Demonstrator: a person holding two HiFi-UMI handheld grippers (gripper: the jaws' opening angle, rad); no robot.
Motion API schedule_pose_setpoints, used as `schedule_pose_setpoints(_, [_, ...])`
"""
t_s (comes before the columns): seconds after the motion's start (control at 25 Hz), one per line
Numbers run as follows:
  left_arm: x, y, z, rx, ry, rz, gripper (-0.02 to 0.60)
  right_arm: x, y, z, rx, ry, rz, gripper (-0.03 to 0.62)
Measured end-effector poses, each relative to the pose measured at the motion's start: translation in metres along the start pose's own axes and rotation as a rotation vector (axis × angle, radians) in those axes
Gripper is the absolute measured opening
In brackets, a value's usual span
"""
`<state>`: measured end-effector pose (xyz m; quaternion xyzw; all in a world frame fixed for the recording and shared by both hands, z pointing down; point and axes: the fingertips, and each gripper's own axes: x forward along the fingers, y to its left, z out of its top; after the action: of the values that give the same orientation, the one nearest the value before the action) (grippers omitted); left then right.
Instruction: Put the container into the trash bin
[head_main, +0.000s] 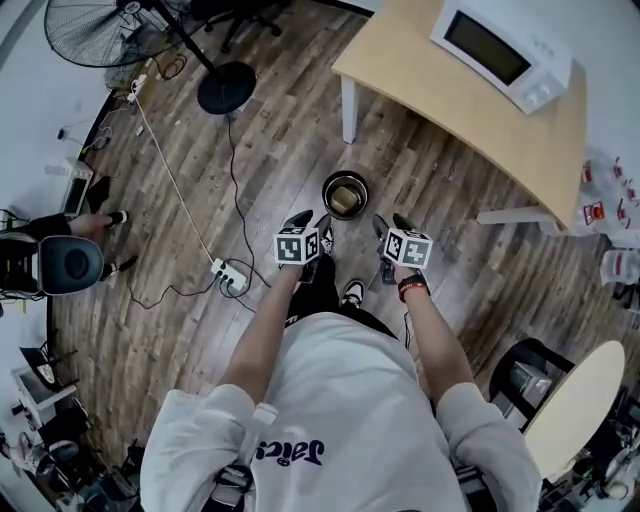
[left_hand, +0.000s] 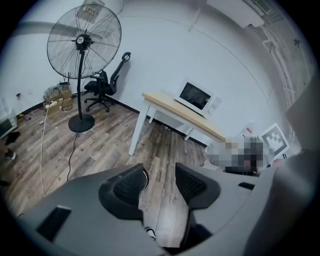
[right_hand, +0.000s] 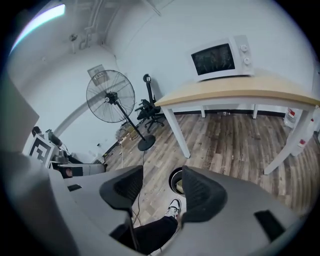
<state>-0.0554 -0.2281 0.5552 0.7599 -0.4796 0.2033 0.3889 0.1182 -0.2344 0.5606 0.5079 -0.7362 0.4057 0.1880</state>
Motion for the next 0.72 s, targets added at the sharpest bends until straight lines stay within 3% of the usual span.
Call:
schedule_pose_setpoints(0.28, [-0.05, -0.032, 0.019, 0.092, -0.159, 0.034, 0.209, -0.055, 0.016, 0.024, -0.09, -0.144, 0.029, 0.258])
schedule_pose_setpoints(0.72, [-0.12, -0.074, 0.076, 0.146, -0.37, 0.039, 0.187, -0.137, 0.045, 0.093, -0.233, -0.366, 0.024, 0.219])
